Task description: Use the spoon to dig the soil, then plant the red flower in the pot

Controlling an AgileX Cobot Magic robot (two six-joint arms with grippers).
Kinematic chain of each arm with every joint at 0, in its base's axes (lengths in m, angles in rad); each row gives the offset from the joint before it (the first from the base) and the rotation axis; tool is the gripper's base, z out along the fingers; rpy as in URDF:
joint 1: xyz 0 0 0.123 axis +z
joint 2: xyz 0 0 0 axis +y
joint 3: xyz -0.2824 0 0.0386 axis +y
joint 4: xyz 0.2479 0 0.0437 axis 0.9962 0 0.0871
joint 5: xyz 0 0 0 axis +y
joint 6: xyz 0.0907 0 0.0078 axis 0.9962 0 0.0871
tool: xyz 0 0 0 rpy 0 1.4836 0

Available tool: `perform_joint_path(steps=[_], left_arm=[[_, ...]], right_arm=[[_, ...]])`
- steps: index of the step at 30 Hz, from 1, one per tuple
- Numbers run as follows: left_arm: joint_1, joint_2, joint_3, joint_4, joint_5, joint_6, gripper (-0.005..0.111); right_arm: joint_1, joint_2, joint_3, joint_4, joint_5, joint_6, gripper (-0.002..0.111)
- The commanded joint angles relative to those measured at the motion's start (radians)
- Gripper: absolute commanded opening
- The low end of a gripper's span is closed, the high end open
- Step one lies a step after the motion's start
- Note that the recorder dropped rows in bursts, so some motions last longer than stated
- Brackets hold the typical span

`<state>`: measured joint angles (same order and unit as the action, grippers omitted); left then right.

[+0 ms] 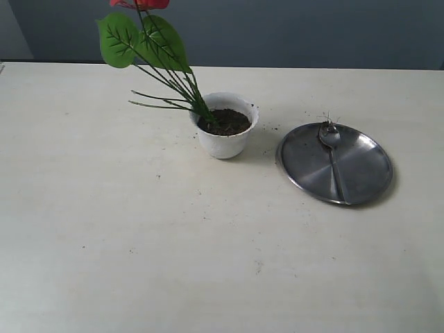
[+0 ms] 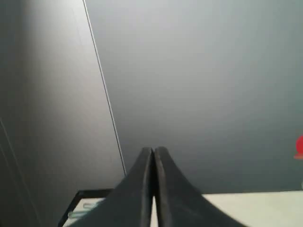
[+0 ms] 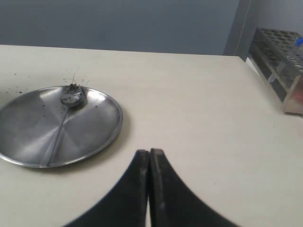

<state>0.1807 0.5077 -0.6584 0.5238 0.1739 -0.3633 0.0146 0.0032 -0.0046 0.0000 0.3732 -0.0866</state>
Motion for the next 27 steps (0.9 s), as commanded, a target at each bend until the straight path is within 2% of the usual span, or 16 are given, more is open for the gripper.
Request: perform_joint_path(steps=[1, 7, 14, 20, 27], left_arm=[[0.000, -0.104, 0.081, -0.165, 0.079, 0.119, 0.000], [0.080, -0.243, 0.267, -0.279, 0.043, 0.140, 0.000], [0.166, -0.388, 0.450, -0.314, 0.001, 0.138, 0.000], [0.179, -0.477, 0.529, -0.391, 0.020, 0.138, 0.000], [0.179, -0.508, 0.555, -0.447, 0.084, 0.142, 0.000]], right_arm=[[-0.003, -0.003, 0.005, -0.005, -0.010, -0.001, 0.000], [-0.003, -0.003, 0.005, -0.005, -0.010, -0.001, 0.000], [-0.003, -0.003, 0.005, -0.005, -0.010, -0.001, 0.000], [-0.003, -0.003, 0.005, -0.005, -0.010, -0.001, 0.000], [-0.003, -0.003, 0.005, -0.005, -0.010, -0.001, 0.000]])
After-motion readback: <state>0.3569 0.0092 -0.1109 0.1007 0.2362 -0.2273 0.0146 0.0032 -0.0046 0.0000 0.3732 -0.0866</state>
